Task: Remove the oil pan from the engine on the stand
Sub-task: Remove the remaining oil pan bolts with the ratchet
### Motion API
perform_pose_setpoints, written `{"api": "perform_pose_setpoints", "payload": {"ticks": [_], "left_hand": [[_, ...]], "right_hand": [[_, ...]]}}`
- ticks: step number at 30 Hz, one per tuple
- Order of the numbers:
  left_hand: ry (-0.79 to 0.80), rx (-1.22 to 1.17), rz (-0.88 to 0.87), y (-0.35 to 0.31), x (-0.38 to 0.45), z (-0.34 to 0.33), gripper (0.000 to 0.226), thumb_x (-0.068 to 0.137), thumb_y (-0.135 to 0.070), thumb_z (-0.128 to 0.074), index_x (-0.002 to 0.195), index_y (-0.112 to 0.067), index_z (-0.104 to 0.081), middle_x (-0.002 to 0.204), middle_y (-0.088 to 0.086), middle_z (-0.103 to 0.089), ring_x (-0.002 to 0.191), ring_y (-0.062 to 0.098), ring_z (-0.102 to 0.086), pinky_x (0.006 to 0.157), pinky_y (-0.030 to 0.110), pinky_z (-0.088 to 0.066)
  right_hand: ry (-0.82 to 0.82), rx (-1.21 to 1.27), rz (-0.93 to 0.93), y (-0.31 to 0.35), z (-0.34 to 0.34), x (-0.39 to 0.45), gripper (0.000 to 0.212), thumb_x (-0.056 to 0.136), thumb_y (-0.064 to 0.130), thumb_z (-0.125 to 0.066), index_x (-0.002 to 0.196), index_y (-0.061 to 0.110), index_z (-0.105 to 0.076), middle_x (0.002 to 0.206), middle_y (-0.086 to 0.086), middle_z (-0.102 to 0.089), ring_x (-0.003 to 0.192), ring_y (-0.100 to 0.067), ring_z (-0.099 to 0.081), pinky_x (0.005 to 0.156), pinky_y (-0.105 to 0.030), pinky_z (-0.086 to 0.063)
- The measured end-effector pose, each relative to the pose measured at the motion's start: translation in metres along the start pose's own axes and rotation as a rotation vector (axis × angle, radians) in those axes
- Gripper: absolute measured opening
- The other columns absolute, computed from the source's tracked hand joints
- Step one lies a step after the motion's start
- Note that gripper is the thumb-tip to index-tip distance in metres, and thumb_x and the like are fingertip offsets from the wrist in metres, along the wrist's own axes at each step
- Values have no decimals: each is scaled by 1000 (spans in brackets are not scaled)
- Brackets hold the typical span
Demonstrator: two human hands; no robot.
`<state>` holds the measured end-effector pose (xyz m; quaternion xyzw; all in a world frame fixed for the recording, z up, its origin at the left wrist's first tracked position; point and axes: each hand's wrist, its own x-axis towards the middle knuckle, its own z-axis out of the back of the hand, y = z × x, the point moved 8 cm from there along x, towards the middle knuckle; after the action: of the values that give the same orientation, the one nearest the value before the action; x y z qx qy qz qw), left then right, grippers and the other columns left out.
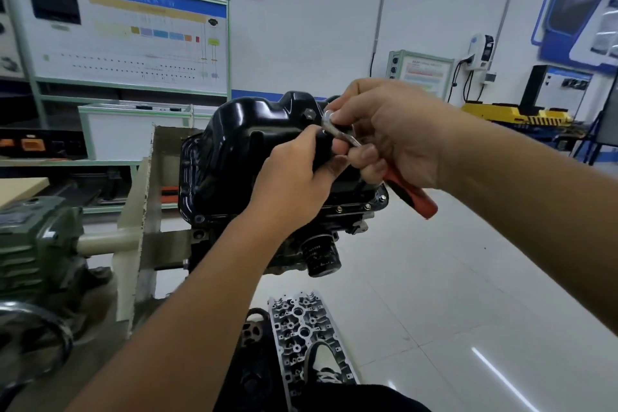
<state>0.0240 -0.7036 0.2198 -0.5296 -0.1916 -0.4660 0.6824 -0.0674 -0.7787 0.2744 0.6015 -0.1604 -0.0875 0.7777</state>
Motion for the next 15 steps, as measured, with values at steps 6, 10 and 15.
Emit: {"api": "perform_pose_setpoints", "payload": {"ticks": [6, 10, 15], "left_hand": [[85, -52, -38, -3, 2, -4, 15, 95, -30, -71, 100, -34, -58, 82, -32, -63, 73, -10, -59, 65, 5, -41], [-14, -13, -42, -6, 3, -3, 26, 95, -30, -71, 86, -42, -50, 77, -14, -63, 72, -7, -60, 62, 8, -41], [-63, 137, -115, -27, -10, -12, 26, 83, -47, -50, 95, -25, -58, 89, 3, -67, 86, 34, -67, 77, 51, -55]], "right_hand": [[97, -19, -83, 1, 7, 2, 13, 98, 6, -53, 92, 17, -57, 69, -14, -56, 44, -12, -31, 41, -18, -27], [-75, 206, -77, -11, 3, 0, 13, 100, 7, -50, 88, 10, -55, 64, -12, -56, 43, -11, -35, 40, -19, -27], [-263, 525, -99, -31, -12, -4, 15, 93, 1, -45, 86, 10, -54, 61, -9, -48, 38, -13, -36, 40, -20, -31]]}}
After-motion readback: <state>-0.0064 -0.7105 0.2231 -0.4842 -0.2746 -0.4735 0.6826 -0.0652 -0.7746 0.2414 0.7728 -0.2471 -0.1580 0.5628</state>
